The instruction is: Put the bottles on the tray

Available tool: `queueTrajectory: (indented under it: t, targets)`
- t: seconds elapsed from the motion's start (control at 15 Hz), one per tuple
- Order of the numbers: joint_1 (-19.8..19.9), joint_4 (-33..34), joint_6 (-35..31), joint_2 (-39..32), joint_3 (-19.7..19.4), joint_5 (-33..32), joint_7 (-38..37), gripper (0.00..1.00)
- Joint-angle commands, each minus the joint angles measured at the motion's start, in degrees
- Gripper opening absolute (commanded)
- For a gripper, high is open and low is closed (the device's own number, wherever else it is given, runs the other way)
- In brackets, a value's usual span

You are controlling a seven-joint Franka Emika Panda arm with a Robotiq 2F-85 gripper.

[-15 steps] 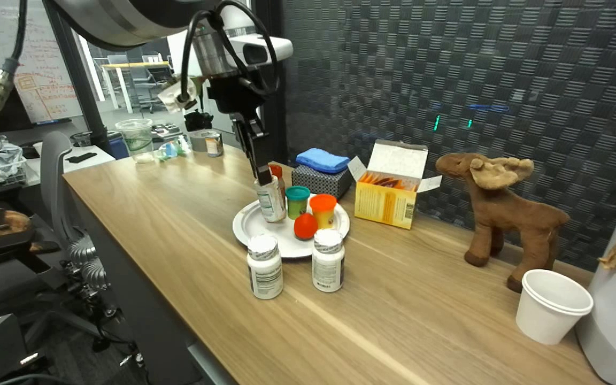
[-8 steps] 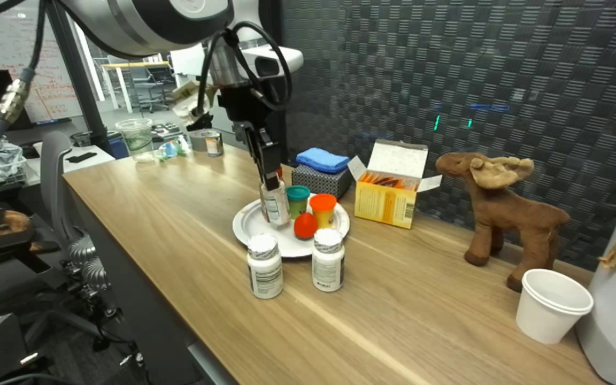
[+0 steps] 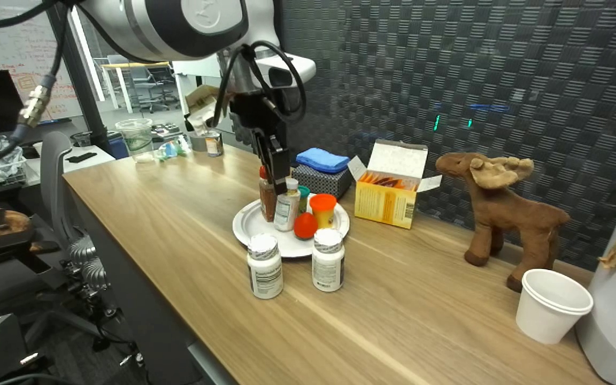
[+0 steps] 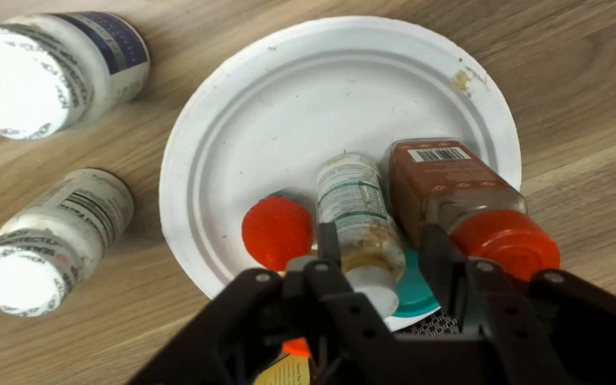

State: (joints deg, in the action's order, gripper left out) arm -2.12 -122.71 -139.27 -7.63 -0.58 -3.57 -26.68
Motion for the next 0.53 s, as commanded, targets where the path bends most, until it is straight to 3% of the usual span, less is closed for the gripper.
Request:
queueTrajectory:
  t: [0.0,0.2,0.47]
  targets:
    - [0.2,1.0,-1.1,-0.2,-0.2,2.0,1.7,0.77]
    - [0.2,0.0,-1.7,1.4,-0.8,1.2,0.1,0.99]
    - [0.6,-1.8,-2.9,4.7,-1.9,0.2,-1.8,1.0]
